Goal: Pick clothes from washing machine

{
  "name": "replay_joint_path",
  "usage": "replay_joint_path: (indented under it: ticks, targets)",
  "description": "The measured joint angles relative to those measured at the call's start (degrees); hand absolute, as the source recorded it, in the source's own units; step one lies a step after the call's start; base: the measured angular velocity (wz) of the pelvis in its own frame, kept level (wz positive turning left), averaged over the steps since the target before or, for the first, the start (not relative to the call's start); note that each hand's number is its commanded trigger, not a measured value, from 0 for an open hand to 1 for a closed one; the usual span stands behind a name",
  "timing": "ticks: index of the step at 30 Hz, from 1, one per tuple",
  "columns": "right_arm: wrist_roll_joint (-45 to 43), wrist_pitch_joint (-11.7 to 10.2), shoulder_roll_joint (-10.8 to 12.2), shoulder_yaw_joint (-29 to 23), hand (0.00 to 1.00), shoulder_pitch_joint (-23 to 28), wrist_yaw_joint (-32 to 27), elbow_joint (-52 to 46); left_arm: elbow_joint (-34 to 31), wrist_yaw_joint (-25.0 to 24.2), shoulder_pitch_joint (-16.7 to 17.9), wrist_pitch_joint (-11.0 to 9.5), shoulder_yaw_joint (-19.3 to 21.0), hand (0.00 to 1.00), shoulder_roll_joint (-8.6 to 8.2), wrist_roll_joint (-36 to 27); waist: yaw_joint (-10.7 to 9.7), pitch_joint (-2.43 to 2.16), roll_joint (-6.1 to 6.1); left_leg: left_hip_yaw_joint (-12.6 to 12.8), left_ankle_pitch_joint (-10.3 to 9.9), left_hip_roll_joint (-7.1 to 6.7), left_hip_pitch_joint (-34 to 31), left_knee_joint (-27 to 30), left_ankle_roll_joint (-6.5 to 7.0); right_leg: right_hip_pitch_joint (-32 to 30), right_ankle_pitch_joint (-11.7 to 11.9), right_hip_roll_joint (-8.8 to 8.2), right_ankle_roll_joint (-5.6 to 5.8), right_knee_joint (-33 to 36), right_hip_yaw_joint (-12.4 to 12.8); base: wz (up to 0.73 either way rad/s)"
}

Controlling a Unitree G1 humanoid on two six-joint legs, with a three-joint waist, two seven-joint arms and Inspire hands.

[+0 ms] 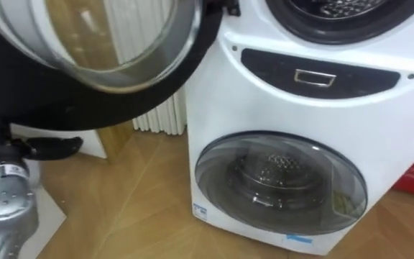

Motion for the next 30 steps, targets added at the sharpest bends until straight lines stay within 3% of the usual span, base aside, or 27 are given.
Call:
replay_joint_path:
  ticks: [2, 3, 4, 5, 6, 7, 9, 10, 12, 13, 16, 17, 19, 20, 21, 23, 25, 26, 27, 28, 29, 30]
  targets:
    - [0.0, 0.7, 0.0, 2.6, 0.0, -0.6, -0.9, 0.0, -7.1, 0.0, 4.4, 0.0, 0.2, 0.0, -4.4, 1.7, -0.5, -0.1, -0.3, 0.0, 0.6, -0.85, -0.4, -0.3, 0.85, -0.2, 0.6, -0.73, 0.85, 0.0, 0.1, 0.16]
    - [0.3, 1.1, 0.0, 3.7, 0.0, -1.1, -1.2, 0.3, -11.3, 0.1, 6.9, 0.0, 0.2, 0.0, -7.83, 2.3, -1.3, -0.1, -0.33, 0.2, 0.9, -1.17, -0.6, -0.2, 1.31, -0.3, 0.8, -1.07, 0.83, 0.1, 0.3, 0.23]
    - [0.7, 1.3, 0.0, 4.3, 0.0, -1.5, -1.4, 0.7, -13.2, 0.1, 8.2, 0.0, 0.1, 0.0, -9.61, 3.0, -1.6, -0.11, -0.33, 0.2, 1.0, -1.22, -0.7, -0.3, 1.53, -0.5, 1.0, -1.14, 0.85, 0.3, 0.3, 0.18]
    - [1.6, 1.5, 0.1, 5.9, 0.0, -2.5, -1.5, 1.1, -17.0, 0.1, 10.9, 0.0, -0.4, 0.0, -13.15, 5.0, -2.3, -0.16, -0.46, 0.2, 1.3, -1.23, -0.7, -0.6, 1.89, -0.9, 1.5, -1.25, 0.93, 0.9, 0.1, 0.09]
    - [2.5, 1.7, 0.3, 7.1, 0.0, -3.7, -1.4, 1.8, -19.8, 0.1, 13.7, -0.4, -1.0, 0.0, -15.53, 6.7, -3.6, -0.29, -0.66, 0.3, 1.6, -1.33, -0.6, -1.3, 2.19, -1.0, 1.9, -1.41, 0.77, 1.0, 0.1, 0.03]
    - [2.8, 1.7, 0.6, 7.3, 0.0, -4.3, -1.4, 1.9, -20.7, 0.0, 15.1, -1.1, -1.4, 0.0, -16.47, 7.4, -4.1, -0.33, -0.85, 0.4, 1.8, -1.48, -0.4, -1.7, 2.36, -1.0, 1.9, -1.63, 0.75, 1.0, 0.1, 0.0]
    - [3.9, 1.7, 0.7, 7.8, 0.0, -4.8, -1.8, 1.9, -20.7, -2.0, 18.0, -4.8, -3.6, 0.0, -18.01, 7.8, -4.3, -0.4, -1.32, 1.0, 2.9, -2.18, 0.6, -3.1, 2.66, -1.0, 2.1, -2.17, 1.04, 0.9, -0.1, -0.09]
    - [3.9, 1.7, 0.8, 8.2, 0.0, -4.9, -2.0, 1.9, -20.7, -3.0, 18.6, -5.3, -3.9, 0.0, -18.14, 7.8, -4.3, -0.43, -1.48, 1.2, 3.2, -2.26, 0.8, -3.3, 2.73, -1.1, 2.1, -2.18, 1.1, 0.9, -0.3, -0.11]
    - [4.0, 1.6, 1.6, 8.8, 0.0, -4.8, -2.4, 2.1, -20.5, -6.6, 20.9, -8.5, -5.4, 0.0, -18.56, 7.7, -4.5, -0.88, -2.8, 3.0, 3.9, -2.74, 1.1, -4.0, 3.17, -1.8, 0.1, -2.91, 2.62, 0.7, -0.8, -0.07]
    - [4.0, 1.5, 1.7, 8.8, 0.0, -4.7, -2.6, 2.3, -20.5, -7.5, 21.4, -9.0, -6.0, 0.0, -18.88, 7.7, -4.6, -0.89, -2.82, 3.5, 4.2, -2.63, 1.2, -4.2, 3.1, -1.7, -0.1, -2.99, 2.89, 0.7, -0.8, 0.04]
    - [4.0, 1.5, 2.4, 8.8, 0.0, -4.7, -2.7, 2.9, -20.2, -13.3, 25.3, -13.8, -9.8, 0.0, -18.53, 7.6, -5.0, -0.81, -3.71, 5.9, 5.7, -2.47, 2.7, -6.5, 1.73, -1.9, -0.1, -4.91, 2.93, 0.8, -2.0, -0.08]
    - [4.4, 1.1, 2.4, 8.8, 0.0, -4.7, -2.7, 3.1, -20.0, -15.8, 26.7, -15.7, -11.5, 0.0, -18.15, 7.6, -5.5, -0.48, -4.29, 6.5, 5.6, -2.38, 2.6, -5.4, 1.53, -1.8, -0.1, -6.0, 2.91, 1.0, -3.9, -0.48]
    - [5.1, 1.0, 2.2, 8.7, 0.0, -5.0, -2.7, 3.1, -17.6, -19.1, 27.4, -18.7, -14.0, 0.0, -17.49, 7.7, -4.5, -0.5, -2.81, 5.8, -2.6, 0.12, 1.6, 6.7, -0.01, -2.0, -0.1, -7.17, 2.73, 4.0, -7.3, -0.96]
    - [5.7, 0.6, 2.7, 8.8, 0.0, -5.3, -2.8, 3.1, -15.5, -21.7, 26.9, -20.2, -15.3, 0.0, -16.46, 7.7, -5.1, -0.56, -0.72, 4.1, -7.3, 0.85, 0.6, 10.8, 1.5, -3.1, -1.1, -6.5, 2.35, 8.5, -7.5, -0.93]
    - [5.8, 0.5, 3.4, 8.9, 0.0, -5.2, -2.7, 3.2, -14.7, -22.8, 26.9, -20.6, -15.8, 0.0, -15.46, 7.7, -5.9, -0.8, -0.98, 3.5, -7.6, 0.54, 1.2, 10.7, 1.92, -3.5, -1.6, -6.19, 1.63, 9.7, -6.7, -0.7]
    - [5.7, -0.4, 3.8, 10.5, 0.0, -4.9, -1.6, 3.2, -12.1, -25.4, 26.9, -22.9, -17.7, 0.0, -14.05, 7.7, -9.0, -0.91, -3.53, 2.7, -6.5, -0.29, 4.4, 3.3, 0.45, -4.7, -2.2, -4.5, 1.71, 9.4, -6.1, -0.26]
    - [5.7, -1.2, 3.6, 10.6, 0.0, -4.1, -1.1, 3.2, -10.4, -27.9, 26.8, -25.0, -19.2, 0.0, -14.02, 8.6, -9.9, -1.32, -4.27, 2.7, -4.0, -0.29, 6.7, -3.6, -0.4, -4.9, -1.0, -2.31, 0.6, 5.7, -6.0, -0.06]
    - [5.7, -1.7, 3.4, 10.7, 0.0, -4.0, -0.8, 3.2, -9.2, -29.8, 26.6, -26.4, -20.2, 0.0, -13.98, 9.8, -10.2, -1.43, -4.45, 3.0, -1.1, -0.34, 7.2, -5.9, 0.13, -4.5, 0.0, -1.35, -0.07, 3.3, -6.0, -0.2]
    - [5.7, -2.2, 3.4, 11.1, 0.0, -4.0, -0.7, 3.2, -7.6, -31.5, 26.6, -27.4, -21.4, 0.0, -13.61, 10.6, -10.2, -1.49, -5.09, 3.4, 1.5, -1.25, 7.7, -6.8, 2.05, -3.8, 1.0, -1.06, -0.1, 1.9, -5.8, -0.29]
    - [5.8, -2.5, 3.5, 11.3, 0.0, -4.0, -0.6, 3.2, -6.8, -32.3, 26.6, -27.7, -21.8, 0.0, -13.42, 10.6, -10.1, -1.47, -5.6, 3.5, 1.9, -2.02, 7.8, -6.6, 2.77, -3.3, 2.1, -1.04, 0.03, 1.6, -5.3, -0.24]
    - [5.9, -2.6, 3.5, 11.5, 0.0, -3.8, -0.4, 3.3, -4.5, -33.7, 26.6, -27.7, -22.8, 0.0, -13.55, 10.7, -10.4, -1.45, -5.22, 3.2, 1.5, -2.21, 8.0, -6.2, 3.01, -3.4, 3.1, -0.81, 0.14, 1.9, -4.0, -0.06]
    - [6.0, -2.6, 3.5, 11.5, 0.0, -3.8, -0.3, 3.4, -3.8, -34.4, 26.7, -27.7, -23.7, 0.0, -13.52, 11.0, -10.6, -1.46, -4.93, 3.2, 1.4, -2.15, 8.0, -6.2, 2.8, -3.4, 2.6, -0.75, -0.06, 1.9, -4.1, 0.03]
